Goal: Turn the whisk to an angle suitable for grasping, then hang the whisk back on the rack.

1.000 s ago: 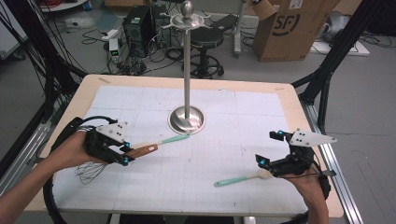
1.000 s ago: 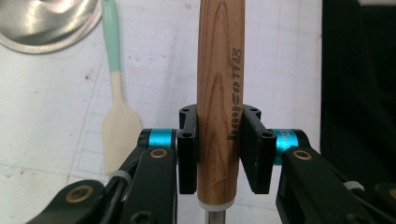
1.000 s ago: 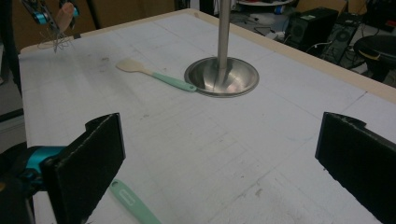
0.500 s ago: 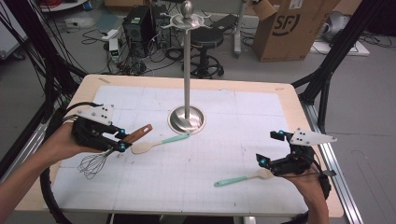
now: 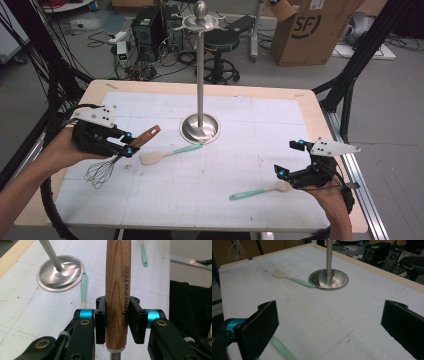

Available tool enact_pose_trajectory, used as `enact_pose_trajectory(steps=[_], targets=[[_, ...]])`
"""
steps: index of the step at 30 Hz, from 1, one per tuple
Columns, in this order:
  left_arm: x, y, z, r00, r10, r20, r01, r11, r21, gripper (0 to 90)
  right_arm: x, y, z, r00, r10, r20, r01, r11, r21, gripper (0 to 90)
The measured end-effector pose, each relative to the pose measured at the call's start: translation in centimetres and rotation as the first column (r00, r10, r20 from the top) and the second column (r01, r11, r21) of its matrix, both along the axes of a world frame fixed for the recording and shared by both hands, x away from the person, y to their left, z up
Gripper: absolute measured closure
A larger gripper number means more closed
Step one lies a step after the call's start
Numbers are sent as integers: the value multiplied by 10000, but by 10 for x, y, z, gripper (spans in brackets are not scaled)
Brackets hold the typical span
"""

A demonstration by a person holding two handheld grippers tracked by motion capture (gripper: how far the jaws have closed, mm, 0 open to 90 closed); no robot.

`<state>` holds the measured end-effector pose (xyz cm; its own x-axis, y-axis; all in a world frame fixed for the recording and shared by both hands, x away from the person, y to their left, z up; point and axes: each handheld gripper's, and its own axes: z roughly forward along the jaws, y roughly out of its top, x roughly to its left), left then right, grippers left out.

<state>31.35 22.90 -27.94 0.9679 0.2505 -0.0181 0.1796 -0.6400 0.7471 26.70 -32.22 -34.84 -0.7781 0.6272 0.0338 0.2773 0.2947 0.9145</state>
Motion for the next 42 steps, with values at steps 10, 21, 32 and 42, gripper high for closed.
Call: enact_pose_trajectory(steps=[10,21,32,42], targets=[[0,1,2,10000,74,23,-74,9999,-69,704,-1,-1,1,10000,12,66,-12,10000,21,0],[4,-1,8,9999,138,44,-136,9996,-241,704,-1,-3,2,10000,-23,74,23,10000,57,0],[12,-2,32,9984,556,132,-543,9948,-865,704,-1,-2,1,10000,27,40,-27,10000,23,0],[27,-11,56,9956,898,263,-855,9874,-1334,704,1,0,-1,10000,87,10,-87,10000,17,0]])
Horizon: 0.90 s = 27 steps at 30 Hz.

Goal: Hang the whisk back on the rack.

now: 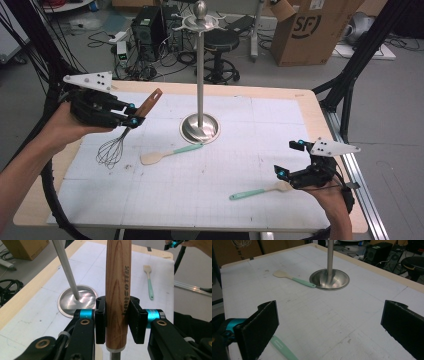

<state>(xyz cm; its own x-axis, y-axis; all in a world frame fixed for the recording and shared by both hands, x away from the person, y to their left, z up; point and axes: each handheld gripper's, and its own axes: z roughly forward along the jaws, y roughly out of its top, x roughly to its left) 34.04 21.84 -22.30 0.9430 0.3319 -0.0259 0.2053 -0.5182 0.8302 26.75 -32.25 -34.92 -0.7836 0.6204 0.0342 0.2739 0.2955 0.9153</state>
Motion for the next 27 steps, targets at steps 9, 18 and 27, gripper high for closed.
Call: enact_pose_trajectory(steps=[9,18,27], targets=[[16,-2,16,9991,413,36,-411,9982,-434,705,1,1,-1,10000,43,0,-43,10000,-51,0],[28,-4,30,9976,665,194,-649,9952,-731,704,2,0,-1,10000,49,-26,-49,10000,6,0],[43,-9,50,9960,809,376,-770,9926,-939,704,2,-1,-2,10000,33,-69,-33,10000,39,0]])
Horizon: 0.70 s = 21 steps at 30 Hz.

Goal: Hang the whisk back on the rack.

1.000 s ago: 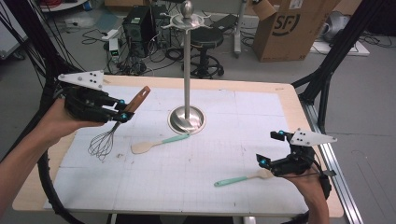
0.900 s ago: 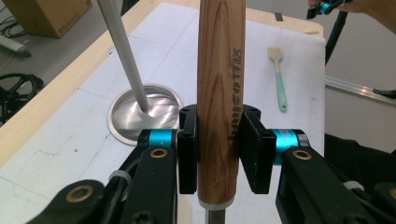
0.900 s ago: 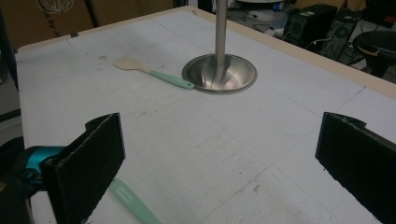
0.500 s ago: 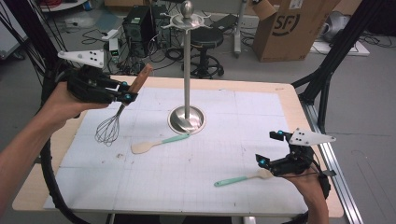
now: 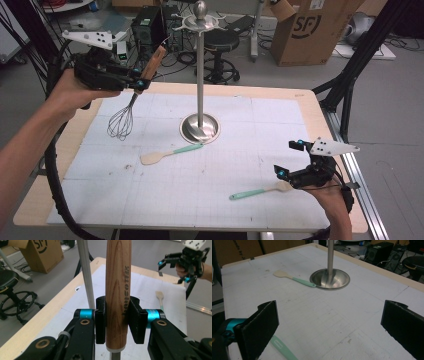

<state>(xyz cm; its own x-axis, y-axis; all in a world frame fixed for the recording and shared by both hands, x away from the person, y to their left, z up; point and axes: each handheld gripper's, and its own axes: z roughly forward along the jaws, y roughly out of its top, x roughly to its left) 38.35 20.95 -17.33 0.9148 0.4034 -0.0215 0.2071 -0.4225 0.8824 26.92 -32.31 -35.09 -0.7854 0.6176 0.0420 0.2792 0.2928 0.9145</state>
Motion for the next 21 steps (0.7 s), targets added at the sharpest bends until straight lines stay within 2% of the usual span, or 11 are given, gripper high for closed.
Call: enact_pose_trajectory(steps=[12,15,21], targets=[[13,-5,16,9998,129,115,-129,9999,-14,705,0,-1,1,10000,29,62,-29,10000,41,0],[18,-7,23,9994,89,342,-88,10000,-34,705,0,-1,1,10000,32,62,-32,10000,54,0],[25,-7,24,9995,180,253,-180,9998,-15,705,0,-1,1,9999,37,115,-38,10000,57,0]])
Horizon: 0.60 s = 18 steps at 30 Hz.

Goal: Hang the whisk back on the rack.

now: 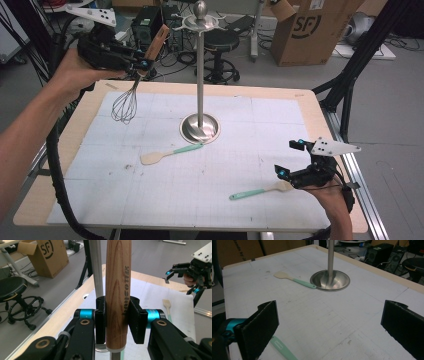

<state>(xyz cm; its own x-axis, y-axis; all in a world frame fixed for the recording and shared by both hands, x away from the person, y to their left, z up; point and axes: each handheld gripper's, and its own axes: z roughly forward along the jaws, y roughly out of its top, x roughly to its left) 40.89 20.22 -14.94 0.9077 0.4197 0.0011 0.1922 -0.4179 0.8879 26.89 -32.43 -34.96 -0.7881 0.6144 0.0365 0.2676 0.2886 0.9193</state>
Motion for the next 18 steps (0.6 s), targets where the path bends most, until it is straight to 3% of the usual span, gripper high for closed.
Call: enact_pose_trajectory(steps=[18], targets=[[26,-8,-1,9998,-58,-194,54,9997,-218,705,1,1,-1,9999,7,-101,-9,9999,-137,0]])
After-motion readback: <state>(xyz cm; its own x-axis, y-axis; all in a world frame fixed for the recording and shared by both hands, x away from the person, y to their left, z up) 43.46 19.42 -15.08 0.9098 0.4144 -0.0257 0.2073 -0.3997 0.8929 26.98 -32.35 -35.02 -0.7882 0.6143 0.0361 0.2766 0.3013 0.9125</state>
